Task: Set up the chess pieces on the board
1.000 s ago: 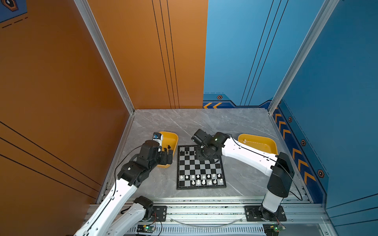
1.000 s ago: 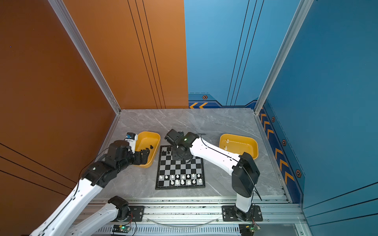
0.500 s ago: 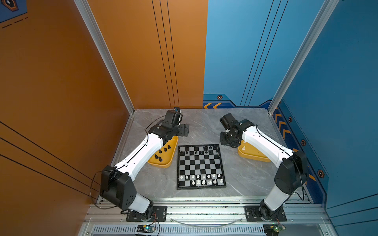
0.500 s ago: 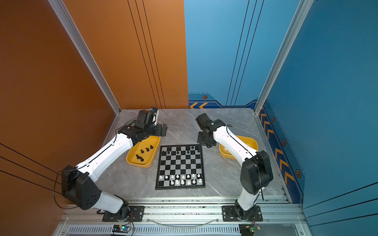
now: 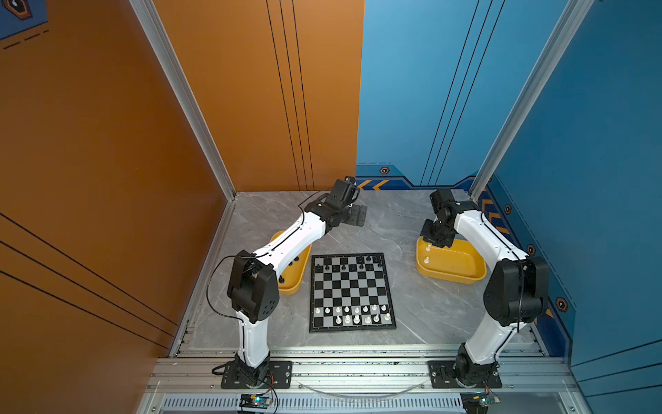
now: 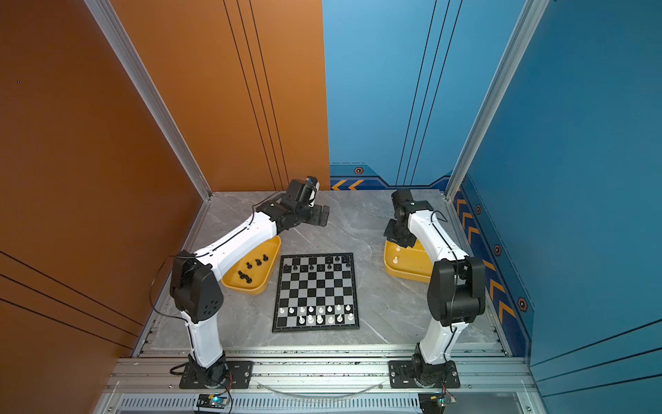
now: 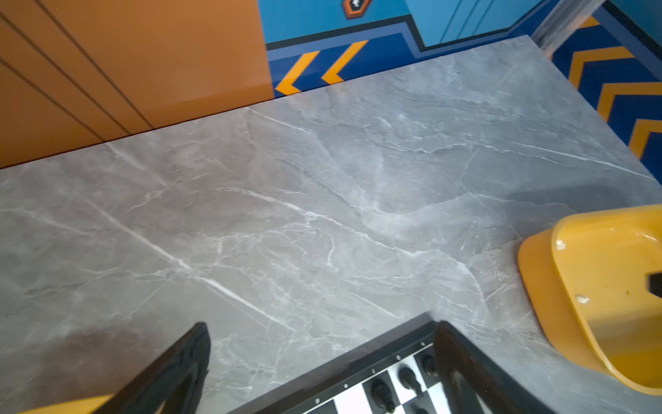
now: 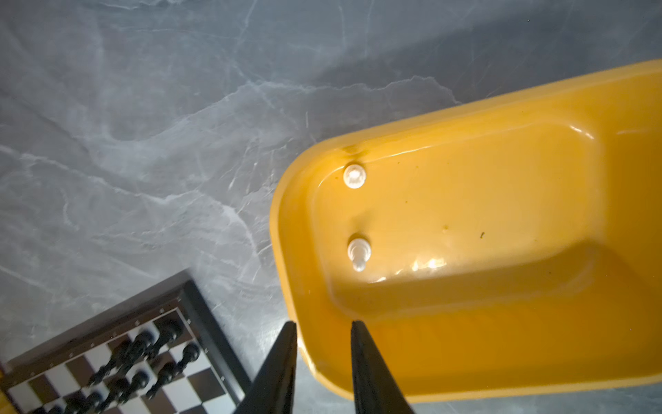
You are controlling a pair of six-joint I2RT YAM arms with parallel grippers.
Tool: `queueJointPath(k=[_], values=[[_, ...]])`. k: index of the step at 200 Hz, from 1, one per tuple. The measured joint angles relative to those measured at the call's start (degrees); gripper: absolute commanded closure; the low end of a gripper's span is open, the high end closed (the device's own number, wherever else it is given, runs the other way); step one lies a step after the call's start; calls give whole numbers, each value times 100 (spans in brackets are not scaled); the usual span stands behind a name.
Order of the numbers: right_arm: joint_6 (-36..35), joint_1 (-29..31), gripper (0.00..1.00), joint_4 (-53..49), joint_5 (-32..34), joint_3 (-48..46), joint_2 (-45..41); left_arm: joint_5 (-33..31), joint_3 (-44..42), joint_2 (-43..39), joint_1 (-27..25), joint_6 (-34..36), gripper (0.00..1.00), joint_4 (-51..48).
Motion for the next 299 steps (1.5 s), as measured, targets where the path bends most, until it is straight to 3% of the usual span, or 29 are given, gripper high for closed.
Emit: queueJointPath(k=[66, 195, 299], values=[[-205, -210, 71, 87, 24, 474, 1104, 363, 409, 249, 4, 157, 2, -90], [-411, -426, 68, 118, 39, 988, 1818, 549, 393, 249, 269, 251, 2, -127], [-511, -435, 69, 129, 35, 1128, 1853, 549, 385, 249, 306, 251, 2, -129]])
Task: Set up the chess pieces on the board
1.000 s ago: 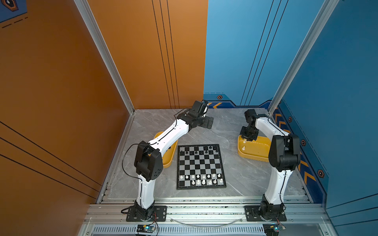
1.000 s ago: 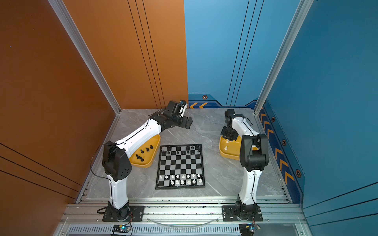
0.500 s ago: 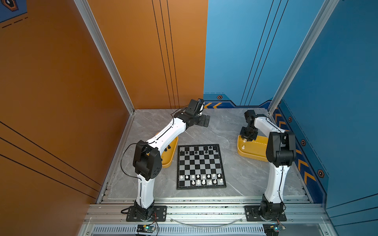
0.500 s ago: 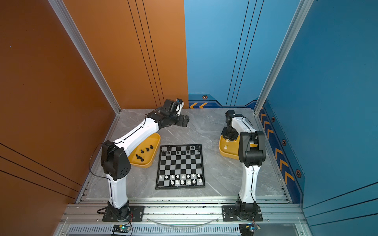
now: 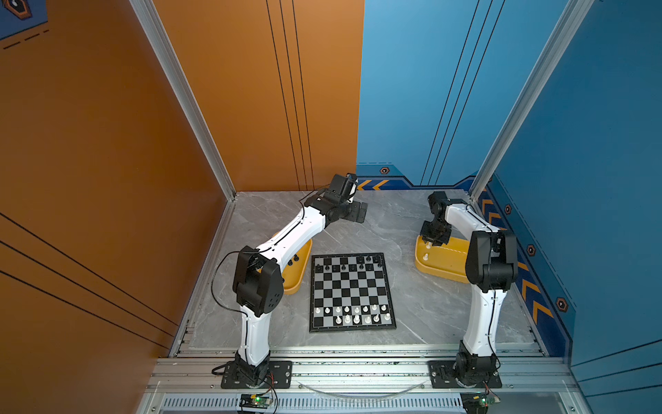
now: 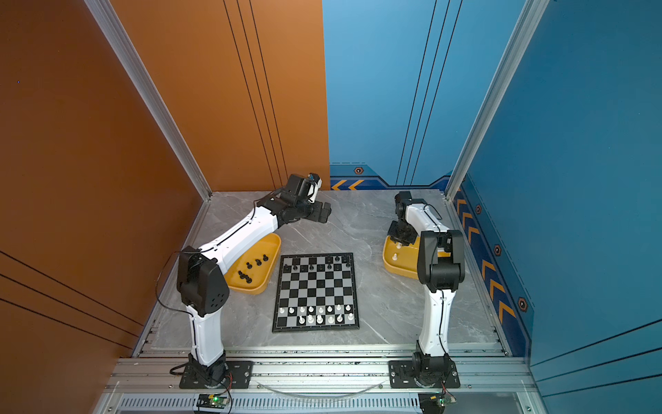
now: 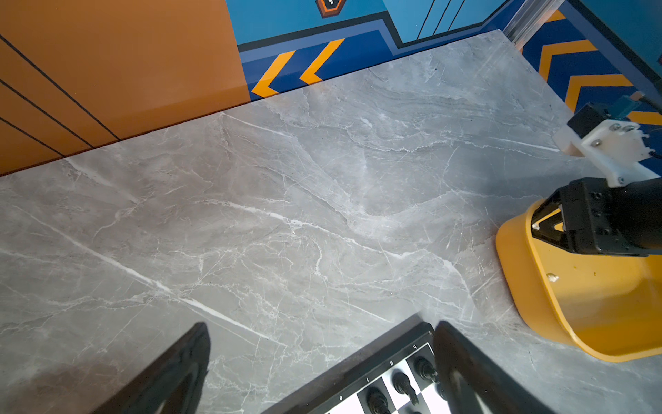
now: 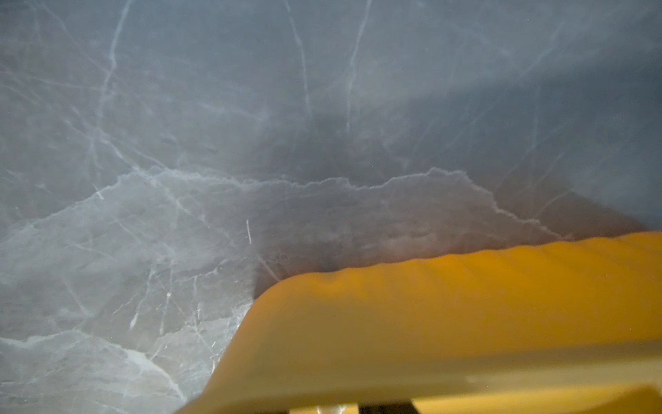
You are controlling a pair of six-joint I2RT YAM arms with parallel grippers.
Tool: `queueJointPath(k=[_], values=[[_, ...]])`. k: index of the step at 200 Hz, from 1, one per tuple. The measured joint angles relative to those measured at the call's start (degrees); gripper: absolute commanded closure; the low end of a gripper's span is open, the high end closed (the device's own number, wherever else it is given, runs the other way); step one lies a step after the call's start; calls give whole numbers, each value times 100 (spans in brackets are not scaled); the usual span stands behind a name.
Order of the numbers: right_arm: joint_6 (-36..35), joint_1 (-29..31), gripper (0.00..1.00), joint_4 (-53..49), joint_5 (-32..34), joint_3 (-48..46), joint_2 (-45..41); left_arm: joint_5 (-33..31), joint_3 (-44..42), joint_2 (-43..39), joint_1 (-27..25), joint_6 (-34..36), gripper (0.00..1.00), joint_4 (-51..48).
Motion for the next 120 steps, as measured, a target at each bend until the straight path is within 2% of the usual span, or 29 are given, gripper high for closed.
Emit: queueJointPath(k=[80, 120], values=[[0, 79, 69, 0, -15, -11, -48, 26, -129, -2, -2, -2, 2, 2], [2, 188, 69, -24, -13, -170, -494, 44, -356, -138, -2, -2, 2, -17]])
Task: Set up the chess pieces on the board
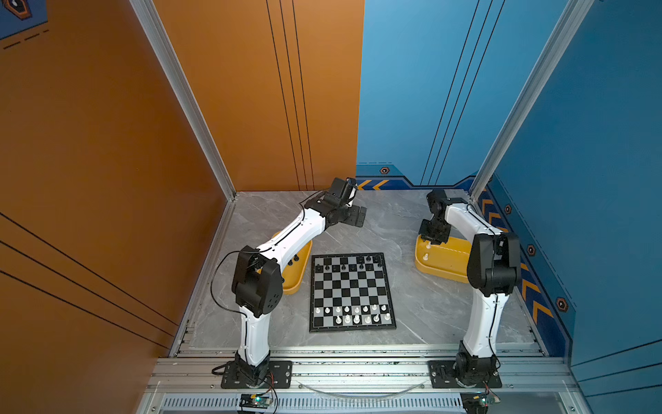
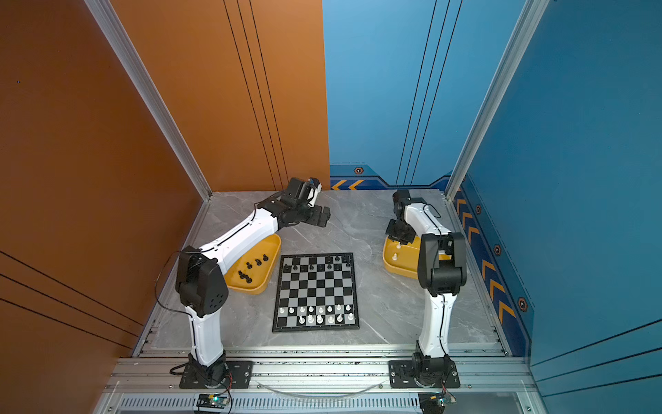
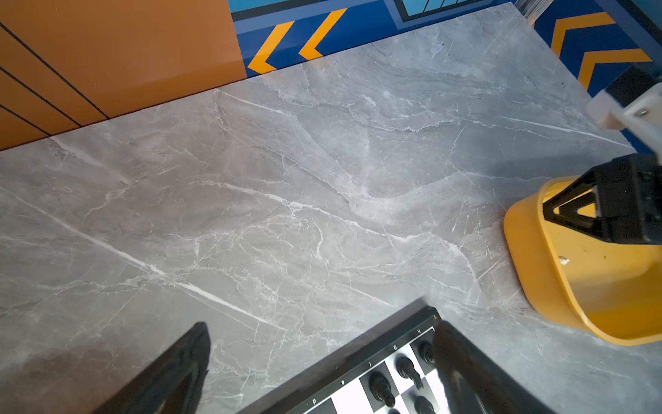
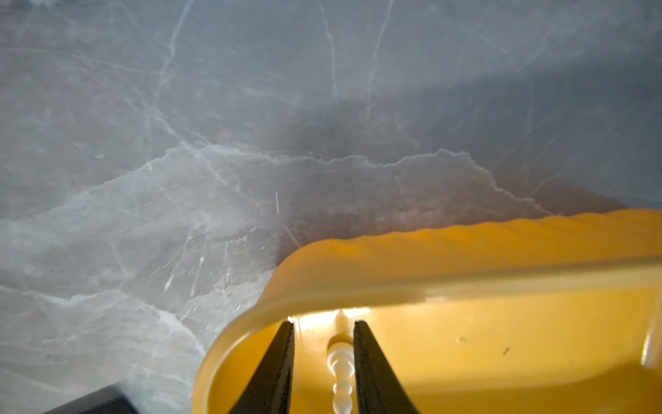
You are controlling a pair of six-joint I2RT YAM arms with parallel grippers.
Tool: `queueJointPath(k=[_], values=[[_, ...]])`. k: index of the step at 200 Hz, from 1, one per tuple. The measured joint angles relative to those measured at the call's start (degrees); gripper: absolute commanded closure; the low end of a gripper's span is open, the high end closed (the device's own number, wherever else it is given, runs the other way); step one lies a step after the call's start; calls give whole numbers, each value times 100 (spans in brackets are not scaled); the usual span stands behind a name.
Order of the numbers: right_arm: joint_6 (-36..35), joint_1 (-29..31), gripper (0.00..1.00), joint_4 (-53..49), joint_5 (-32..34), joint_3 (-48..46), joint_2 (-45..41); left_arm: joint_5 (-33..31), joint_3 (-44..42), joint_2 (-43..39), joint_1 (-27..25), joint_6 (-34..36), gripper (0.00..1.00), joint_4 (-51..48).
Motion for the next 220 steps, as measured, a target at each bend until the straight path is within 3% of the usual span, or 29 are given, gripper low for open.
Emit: queueJointPath(k=[110, 220], values=[[0, 275, 72, -35, 17, -704, -542, -2, -1099, -922, -39, -33, 2, 205], [-4, 251, 71, -15, 22, -990, -549, -4, -1316, -1075, -42, -59, 2, 238]])
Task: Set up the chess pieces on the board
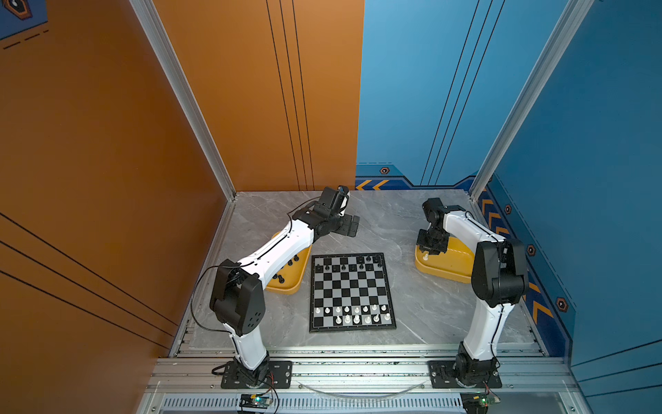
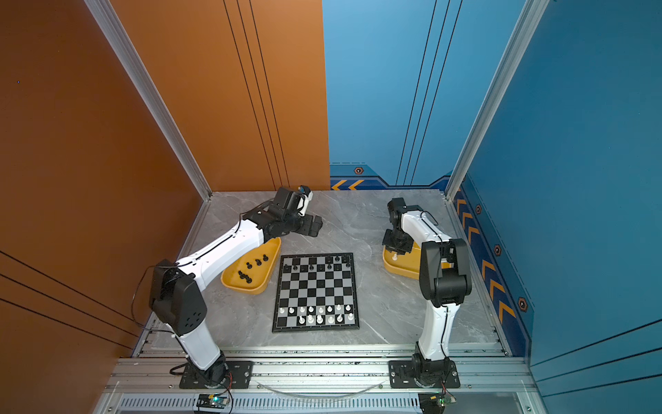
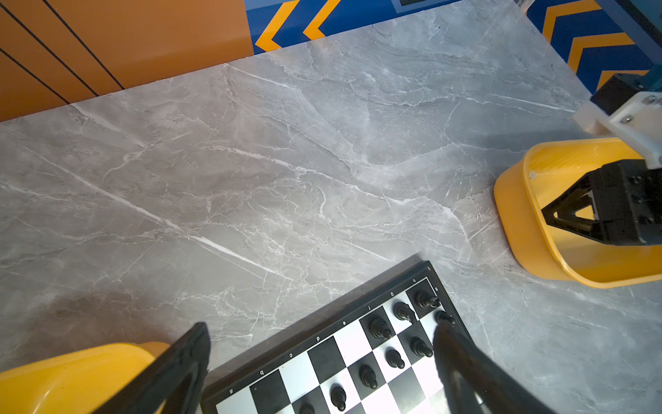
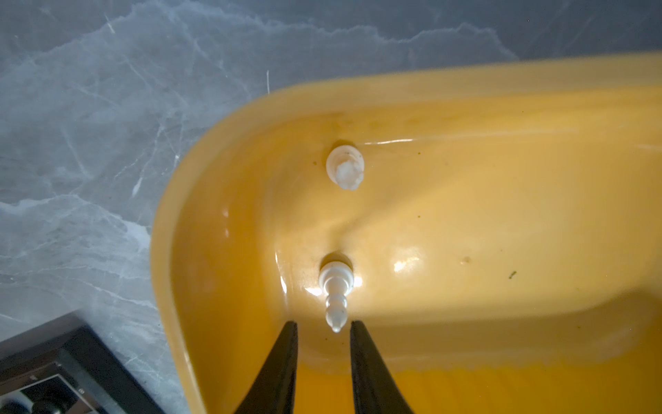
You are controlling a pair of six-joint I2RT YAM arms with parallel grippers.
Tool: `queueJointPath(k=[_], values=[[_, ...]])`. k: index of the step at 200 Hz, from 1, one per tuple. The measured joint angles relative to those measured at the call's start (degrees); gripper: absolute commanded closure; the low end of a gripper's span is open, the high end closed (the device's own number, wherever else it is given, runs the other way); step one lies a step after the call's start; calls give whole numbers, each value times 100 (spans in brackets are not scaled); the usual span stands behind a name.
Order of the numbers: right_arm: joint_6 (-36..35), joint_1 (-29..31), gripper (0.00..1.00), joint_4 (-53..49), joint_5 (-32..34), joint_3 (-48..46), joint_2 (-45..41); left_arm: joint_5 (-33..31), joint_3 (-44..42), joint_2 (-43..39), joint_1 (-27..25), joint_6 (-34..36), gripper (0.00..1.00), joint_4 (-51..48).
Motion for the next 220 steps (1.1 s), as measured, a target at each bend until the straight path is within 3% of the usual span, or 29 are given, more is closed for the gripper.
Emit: queueJointPath(k=[164, 220], values=[[-2, -90, 77, 149, -7, 0, 352, 0, 256, 33, 4, 4, 2, -66], [-52, -140, 88, 149, -22, 13, 448, 0, 271, 76, 4, 2, 2, -92]])
